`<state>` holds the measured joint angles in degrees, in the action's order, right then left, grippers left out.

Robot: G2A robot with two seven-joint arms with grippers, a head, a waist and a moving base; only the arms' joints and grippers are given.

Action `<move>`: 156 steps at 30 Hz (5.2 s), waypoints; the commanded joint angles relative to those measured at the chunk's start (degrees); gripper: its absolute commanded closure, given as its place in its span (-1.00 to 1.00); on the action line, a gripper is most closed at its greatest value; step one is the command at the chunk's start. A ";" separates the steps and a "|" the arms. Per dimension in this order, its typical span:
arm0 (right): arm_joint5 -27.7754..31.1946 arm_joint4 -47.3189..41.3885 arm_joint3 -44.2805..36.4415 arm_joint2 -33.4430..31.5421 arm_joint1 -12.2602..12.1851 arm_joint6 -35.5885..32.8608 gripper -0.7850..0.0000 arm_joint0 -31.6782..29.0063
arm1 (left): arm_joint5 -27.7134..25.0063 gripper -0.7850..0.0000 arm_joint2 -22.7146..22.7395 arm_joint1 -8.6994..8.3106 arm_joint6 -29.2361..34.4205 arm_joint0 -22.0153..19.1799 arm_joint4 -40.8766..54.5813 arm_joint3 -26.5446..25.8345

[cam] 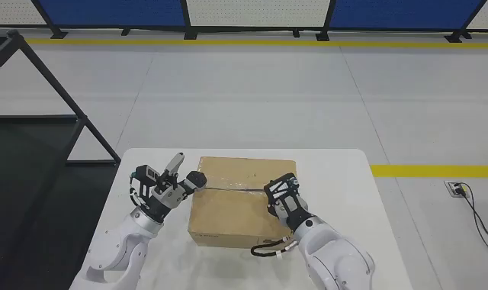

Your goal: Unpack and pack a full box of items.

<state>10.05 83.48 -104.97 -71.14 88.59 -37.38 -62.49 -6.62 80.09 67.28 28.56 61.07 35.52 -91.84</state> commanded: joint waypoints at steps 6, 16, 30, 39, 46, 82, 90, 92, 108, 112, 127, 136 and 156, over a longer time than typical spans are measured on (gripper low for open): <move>0.44 -5.98 2.64 0.09 0.22 -2.29 1.00 2.21 | 0.03 -1.00 -0.38 0.00 -0.50 0.57 -2.91 -0.22; -5.31 -14.17 5.99 2.56 1.17 -8.44 1.00 7.32 | 0.08 -1.00 -0.48 0.14 -1.33 0.57 -2.30 -0.92; -16.05 -40.96 21.32 1.55 3.36 -20.12 1.00 21.79 | -4.89 -1.00 2.63 0.26 -1.44 1.74 0.34 2.07; -16.06 -53.66 27.04 0.61 3.79 -18.58 1.00 22.24 | -4.35 -1.00 2.45 0.36 -2.33 2.22 -0.45 0.99; -18.30 -60.48 34.39 0.05 3.98 -17.17 1.00 25.31 | -4.12 -1.00 2.52 0.51 -2.51 2.03 -0.39 1.14; -29.26 -56.55 20.31 -6.57 -0.53 -15.04 1.00 13.91 | -3.71 -1.00 2.32 1.10 -1.71 1.69 -1.37 0.87; -30.02 -57.64 17.12 -9.84 -1.65 -13.65 1.00 10.57 | -3.48 -1.00 2.04 1.24 -1.53 1.50 -1.68 0.73; -30.23 -57.84 16.31 -10.70 -1.94 -13.36 1.00 9.77 | -3.41 -1.00 1.90 1.27 -1.46 1.41 -1.91 0.60; -30.19 -60.51 10.58 -17.31 -4.21 -12.00 1.00 4.08 | -2.82 -1.00 0.88 1.58 -1.17 0.64 -2.98 0.60; -29.53 -61.93 8.90 -18.65 -4.68 -11.46 1.00 2.77 | -2.60 -1.00 0.78 1.63 -1.22 0.56 -3.19 0.63; -21.09 -65.42 4.98 -15.98 -5.61 -7.43 1.00 -0.16 | 5.18 -1.00 -5.95 2.47 -1.32 -4.64 -8.36 3.59; -20.14 -66.70 6.49 -15.43 -6.31 -7.07 1.00 0.44 | 10.93 -1.00 -7.84 2.77 -3.15 -6.56 -11.25 6.83; -20.26 -67.82 7.06 -13.90 -7.77 -6.02 1.00 1.41 | 9.55 -1.00 -0.65 2.20 -6.91 -2.87 -9.45 4.62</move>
<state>-10.10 15.71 -97.81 -85.01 80.88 -43.53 -61.04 3.19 78.89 69.53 21.70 57.93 25.79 -86.95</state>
